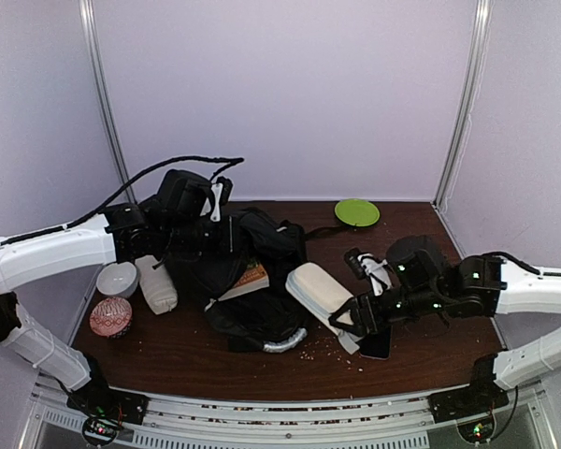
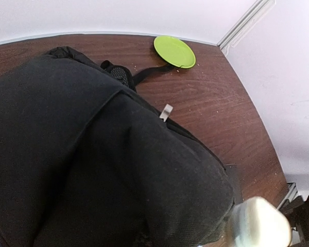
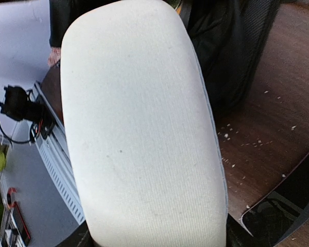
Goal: Pack the student bag
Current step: Pick up the stationery from the center of the board, then place the stationery in the student bag.
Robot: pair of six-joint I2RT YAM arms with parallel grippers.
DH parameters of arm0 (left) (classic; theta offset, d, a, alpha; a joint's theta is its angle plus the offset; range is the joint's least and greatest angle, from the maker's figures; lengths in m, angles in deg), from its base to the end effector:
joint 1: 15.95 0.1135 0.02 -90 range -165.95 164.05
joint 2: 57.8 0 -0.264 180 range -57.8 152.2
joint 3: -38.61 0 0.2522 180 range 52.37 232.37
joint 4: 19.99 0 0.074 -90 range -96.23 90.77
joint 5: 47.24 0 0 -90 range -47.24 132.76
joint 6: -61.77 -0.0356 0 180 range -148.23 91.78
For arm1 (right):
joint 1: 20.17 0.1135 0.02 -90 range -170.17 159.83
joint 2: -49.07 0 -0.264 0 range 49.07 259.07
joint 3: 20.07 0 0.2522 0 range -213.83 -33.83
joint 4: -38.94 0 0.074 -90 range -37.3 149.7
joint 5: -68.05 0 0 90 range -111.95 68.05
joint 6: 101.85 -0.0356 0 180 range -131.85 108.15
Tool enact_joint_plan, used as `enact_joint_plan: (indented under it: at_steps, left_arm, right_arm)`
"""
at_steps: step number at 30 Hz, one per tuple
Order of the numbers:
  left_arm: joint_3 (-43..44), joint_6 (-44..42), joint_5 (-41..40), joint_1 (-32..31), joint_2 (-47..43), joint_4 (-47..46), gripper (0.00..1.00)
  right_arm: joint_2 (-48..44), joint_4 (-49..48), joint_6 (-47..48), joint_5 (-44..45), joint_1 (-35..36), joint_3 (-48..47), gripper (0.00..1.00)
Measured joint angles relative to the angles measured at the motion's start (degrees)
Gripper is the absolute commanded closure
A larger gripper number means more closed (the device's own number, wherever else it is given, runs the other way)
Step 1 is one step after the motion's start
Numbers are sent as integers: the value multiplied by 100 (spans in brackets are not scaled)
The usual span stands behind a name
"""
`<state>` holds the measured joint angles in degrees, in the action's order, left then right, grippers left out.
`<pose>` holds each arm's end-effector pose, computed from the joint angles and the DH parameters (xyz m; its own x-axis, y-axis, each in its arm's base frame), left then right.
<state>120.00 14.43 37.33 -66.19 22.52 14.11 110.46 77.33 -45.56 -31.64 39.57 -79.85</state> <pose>0.2069 -0.2435 0.3188 -0.7406 -0.1646 -0.6515 0.2892 0.7970 -0.5302 0.1104 0.2010 0.2681 -0.7780 -0.2480 -0.5772 -0.5825 0.6287 0.5151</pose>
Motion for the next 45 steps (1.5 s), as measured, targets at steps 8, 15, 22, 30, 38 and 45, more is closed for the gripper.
enact_joint_plan:
  at_steps: [8,15,22,30,38,45]
  left_arm:
    - [-76,101,15,-15,-4,-109,100]
    - [-295,157,39,-109,-24,-317,100]
    - [-446,157,85,-162,-116,-398,100]
    - [-466,153,205,-170,-129,-404,100]
    - [-463,153,297,-264,70,-540,100]
    - [-437,153,319,-308,188,-693,100]
  right_arm:
    - [1836,249,79,-31,219,-968,39]
    - [3012,426,-125,479,48,-1941,40]
    - [3733,710,-282,1143,-205,-2603,40]
    - [4417,881,-310,1523,-330,-3185,40]
    - [5051,734,-415,1934,-400,-3652,17]
    - [4557,310,-514,1888,-487,-3102,5]
